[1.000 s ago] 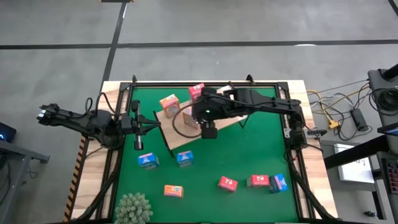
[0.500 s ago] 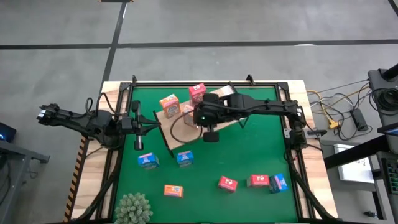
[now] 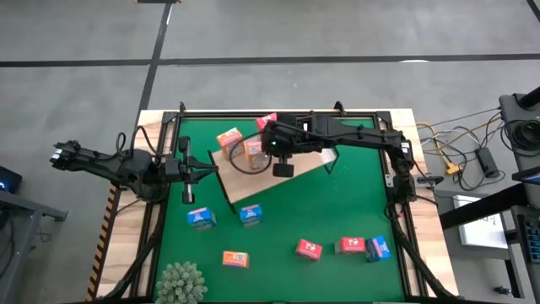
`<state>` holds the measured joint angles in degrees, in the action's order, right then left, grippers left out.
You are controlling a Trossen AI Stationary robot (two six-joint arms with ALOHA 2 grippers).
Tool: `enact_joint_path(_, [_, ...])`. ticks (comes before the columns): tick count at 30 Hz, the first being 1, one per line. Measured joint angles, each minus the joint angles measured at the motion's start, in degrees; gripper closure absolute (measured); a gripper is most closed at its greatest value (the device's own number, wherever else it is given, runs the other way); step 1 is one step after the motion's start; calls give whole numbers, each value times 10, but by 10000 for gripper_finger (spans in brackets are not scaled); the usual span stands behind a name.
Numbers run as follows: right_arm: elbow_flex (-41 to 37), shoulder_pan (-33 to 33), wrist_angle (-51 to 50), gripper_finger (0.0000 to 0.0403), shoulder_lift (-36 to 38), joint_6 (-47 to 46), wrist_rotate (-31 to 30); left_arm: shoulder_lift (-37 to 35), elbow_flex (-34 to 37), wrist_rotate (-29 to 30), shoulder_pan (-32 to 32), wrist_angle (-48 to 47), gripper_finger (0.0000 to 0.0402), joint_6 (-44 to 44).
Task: Stack cereal on shelf
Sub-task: Put the right orange cereal box on the shelf aligned with the other orange cereal box
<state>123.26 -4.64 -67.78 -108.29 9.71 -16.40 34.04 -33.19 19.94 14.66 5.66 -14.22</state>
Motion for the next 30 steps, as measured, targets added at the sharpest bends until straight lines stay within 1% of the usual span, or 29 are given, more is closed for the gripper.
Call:
enact_joint_path(3, [-7,0,32,394,0,10,3,0,0,0,0,-2,402,2])
enact_joint_path(13, [-18,-1,95,394,-2,35,5,0,0,0,0,-2,402,2])
enact_joint_path(18, [-28,-2,125,394,-3,38,33,0,0,0,0,-1,402,2])
enact_joint_path(30, [-63,-1,201,394,-3,49,33,0,0,0,0,-1,402,2])
